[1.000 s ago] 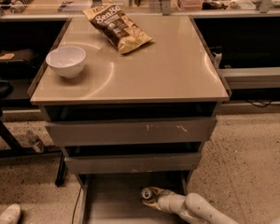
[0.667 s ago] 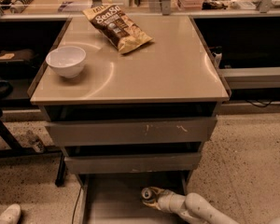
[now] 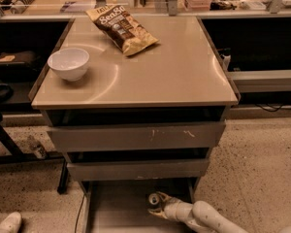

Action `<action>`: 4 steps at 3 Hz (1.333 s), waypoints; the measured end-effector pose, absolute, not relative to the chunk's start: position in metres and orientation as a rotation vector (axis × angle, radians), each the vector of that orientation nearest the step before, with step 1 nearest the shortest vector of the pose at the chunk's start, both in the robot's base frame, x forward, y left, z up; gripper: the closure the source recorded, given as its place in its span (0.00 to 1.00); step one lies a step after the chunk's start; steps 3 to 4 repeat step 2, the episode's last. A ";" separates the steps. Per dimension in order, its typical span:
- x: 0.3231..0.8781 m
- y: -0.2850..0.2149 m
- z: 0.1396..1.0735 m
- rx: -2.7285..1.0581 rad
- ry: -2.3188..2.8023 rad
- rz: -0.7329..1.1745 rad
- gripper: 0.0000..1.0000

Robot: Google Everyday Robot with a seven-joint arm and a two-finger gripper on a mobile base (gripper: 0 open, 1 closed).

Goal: Place redbull can into bottom drawer

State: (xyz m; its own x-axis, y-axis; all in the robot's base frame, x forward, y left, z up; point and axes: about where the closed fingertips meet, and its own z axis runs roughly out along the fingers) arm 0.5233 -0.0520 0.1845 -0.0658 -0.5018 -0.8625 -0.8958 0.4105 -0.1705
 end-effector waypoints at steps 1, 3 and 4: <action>0.523 -0.052 0.184 -1.228 1.715 0.519 0.00; 0.523 -0.052 0.184 -1.228 1.715 0.519 0.00; 0.523 -0.052 0.184 -1.228 1.715 0.519 0.00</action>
Offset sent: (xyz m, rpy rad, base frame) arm 0.0000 0.0000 0.0000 0.0000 0.0000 0.0000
